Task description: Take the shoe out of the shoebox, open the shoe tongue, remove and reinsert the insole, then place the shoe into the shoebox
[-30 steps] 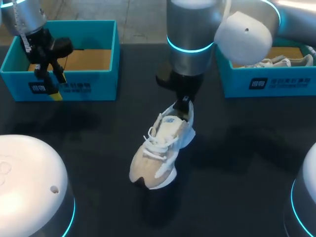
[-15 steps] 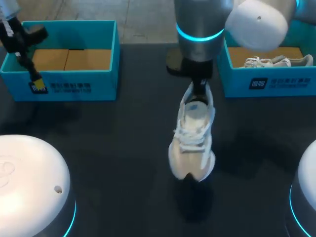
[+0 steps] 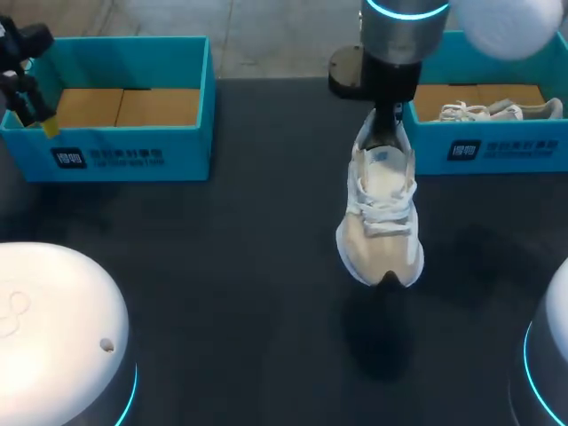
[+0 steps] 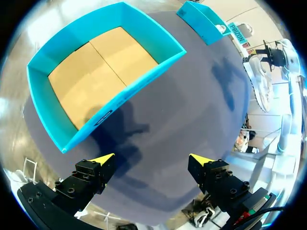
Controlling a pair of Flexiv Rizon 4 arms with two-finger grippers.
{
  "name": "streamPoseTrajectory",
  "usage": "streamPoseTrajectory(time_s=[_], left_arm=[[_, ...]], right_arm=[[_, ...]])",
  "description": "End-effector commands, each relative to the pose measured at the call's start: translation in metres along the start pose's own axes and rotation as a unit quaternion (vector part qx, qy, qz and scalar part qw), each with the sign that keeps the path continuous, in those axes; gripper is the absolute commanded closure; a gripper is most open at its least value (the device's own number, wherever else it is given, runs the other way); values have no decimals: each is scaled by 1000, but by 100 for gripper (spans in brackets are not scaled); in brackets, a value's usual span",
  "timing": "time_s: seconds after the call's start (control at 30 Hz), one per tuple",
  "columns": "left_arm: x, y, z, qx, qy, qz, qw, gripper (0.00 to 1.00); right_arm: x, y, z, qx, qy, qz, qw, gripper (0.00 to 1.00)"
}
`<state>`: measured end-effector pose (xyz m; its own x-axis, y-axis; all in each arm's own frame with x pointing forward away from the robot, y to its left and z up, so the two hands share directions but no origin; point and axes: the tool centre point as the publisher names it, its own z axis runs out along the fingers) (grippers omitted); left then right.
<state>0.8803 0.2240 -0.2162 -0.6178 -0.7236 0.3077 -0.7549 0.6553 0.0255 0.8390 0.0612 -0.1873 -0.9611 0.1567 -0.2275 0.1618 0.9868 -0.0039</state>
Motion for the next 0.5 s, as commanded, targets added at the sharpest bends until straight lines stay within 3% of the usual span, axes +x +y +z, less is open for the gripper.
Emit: streamPoseTrajectory(time_s=[0.03, 0.3, 0.5], left_arm=[[1, 1, 0, 0, -1, 0, 1000, 0], [0, -4, 0, 2, -5, -24, 1000, 0], [-11, -16, -9, 11, -16, -152, 988, 0]], right_arm=[[1, -3, 0, -6, -1, -1, 1000, 100], [1, -3, 0, -6, -1, -1, 1000, 100], [-26, -15, -6, 5, -13, -7, 1000, 100]])
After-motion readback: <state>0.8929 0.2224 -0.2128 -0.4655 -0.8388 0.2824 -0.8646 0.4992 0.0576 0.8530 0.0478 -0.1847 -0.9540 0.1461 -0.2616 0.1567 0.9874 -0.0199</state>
